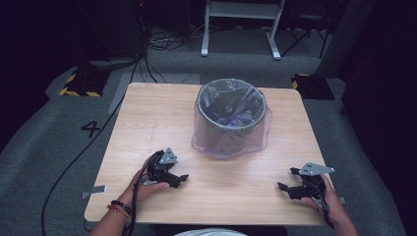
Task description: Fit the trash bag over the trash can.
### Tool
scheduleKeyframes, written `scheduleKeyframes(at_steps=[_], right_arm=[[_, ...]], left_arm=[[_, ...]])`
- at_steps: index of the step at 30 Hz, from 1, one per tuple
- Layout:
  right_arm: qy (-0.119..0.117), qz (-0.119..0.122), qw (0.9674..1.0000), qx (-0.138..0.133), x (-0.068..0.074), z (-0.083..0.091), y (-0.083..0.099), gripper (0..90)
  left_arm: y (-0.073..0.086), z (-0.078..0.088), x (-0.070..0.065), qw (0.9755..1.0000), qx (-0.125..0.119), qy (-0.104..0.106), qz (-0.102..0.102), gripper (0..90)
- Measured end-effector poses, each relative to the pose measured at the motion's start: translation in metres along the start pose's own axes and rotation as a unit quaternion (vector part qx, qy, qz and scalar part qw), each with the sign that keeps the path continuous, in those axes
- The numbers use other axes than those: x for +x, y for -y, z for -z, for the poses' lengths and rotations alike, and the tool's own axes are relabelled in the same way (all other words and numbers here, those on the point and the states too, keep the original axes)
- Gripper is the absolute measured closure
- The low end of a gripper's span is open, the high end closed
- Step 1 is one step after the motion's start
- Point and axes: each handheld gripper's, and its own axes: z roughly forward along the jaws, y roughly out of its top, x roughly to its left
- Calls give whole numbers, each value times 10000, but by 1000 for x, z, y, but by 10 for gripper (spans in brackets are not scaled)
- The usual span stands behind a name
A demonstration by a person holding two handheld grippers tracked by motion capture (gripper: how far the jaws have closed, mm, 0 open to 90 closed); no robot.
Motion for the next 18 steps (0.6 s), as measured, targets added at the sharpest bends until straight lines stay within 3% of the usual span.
scheduleKeyframes(at_steps=[18], right_arm=[[-27, 40, 10000, 0, -1, 0, 0, 159]], left_arm=[[-1, -1, 1, 10000, 1, 19, -25, 142]])
